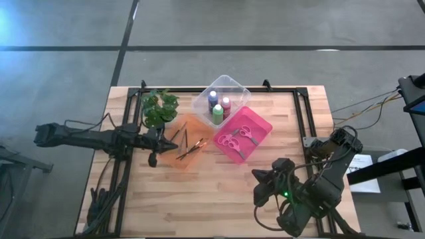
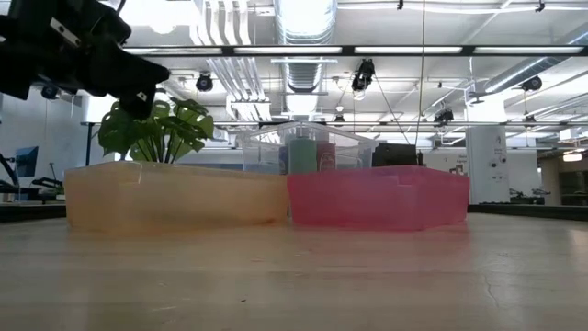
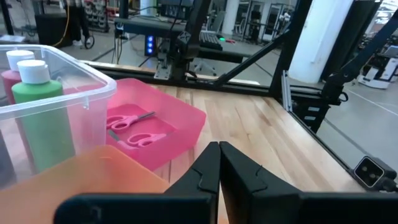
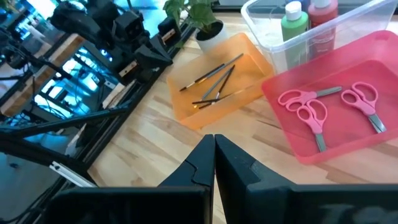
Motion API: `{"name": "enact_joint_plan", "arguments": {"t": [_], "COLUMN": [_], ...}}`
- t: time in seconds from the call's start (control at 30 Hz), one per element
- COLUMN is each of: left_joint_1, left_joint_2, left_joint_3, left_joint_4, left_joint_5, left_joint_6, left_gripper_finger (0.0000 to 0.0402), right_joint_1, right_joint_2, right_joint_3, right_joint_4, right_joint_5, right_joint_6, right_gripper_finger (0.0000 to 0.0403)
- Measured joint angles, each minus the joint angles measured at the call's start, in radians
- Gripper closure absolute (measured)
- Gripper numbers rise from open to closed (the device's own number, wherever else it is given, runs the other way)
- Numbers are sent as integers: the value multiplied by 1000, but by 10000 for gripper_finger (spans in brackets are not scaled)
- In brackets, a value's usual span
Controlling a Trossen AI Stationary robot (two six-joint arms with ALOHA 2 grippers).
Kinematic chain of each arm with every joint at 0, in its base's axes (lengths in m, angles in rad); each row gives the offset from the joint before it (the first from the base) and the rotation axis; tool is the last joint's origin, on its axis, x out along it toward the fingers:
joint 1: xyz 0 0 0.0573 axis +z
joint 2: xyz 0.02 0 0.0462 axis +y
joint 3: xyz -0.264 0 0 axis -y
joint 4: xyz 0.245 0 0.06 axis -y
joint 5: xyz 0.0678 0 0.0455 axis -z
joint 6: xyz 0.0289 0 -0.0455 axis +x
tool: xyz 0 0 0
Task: Pick & Place Paint Supplies
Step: Return to Home Position
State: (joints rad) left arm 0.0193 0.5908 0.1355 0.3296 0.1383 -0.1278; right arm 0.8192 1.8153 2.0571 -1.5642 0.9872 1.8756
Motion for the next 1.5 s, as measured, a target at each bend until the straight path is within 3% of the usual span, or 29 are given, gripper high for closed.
{"name": "enact_joint_plan", "arguments": {"t": [0.47, 0.8, 1.1, 1.5], "left_joint_1": [0, -1, -1, 0], "left_joint_2": [-190, -332, -437, -465], "left_joint_3": [-33, -131, -131, -131], "left_joint_4": [-135, -153, -289, -294], "left_joint_5": [-8, -19, -19, -23], "left_joint_6": [54, 12, 43, 78], "left_gripper_finger": [387, 387, 387, 387], "right_joint_1": [-7, -15, -15, -15], "right_joint_2": [0, 1, 1, 2], "right_joint_3": [-6, -6, -7, -8], "right_joint_4": [2, 7, 6, 7], "right_joint_5": [11, 10, 7, 7], "right_joint_6": [11, 15, 37, 41], "right_gripper_finger": [394, 394, 394, 394]}}
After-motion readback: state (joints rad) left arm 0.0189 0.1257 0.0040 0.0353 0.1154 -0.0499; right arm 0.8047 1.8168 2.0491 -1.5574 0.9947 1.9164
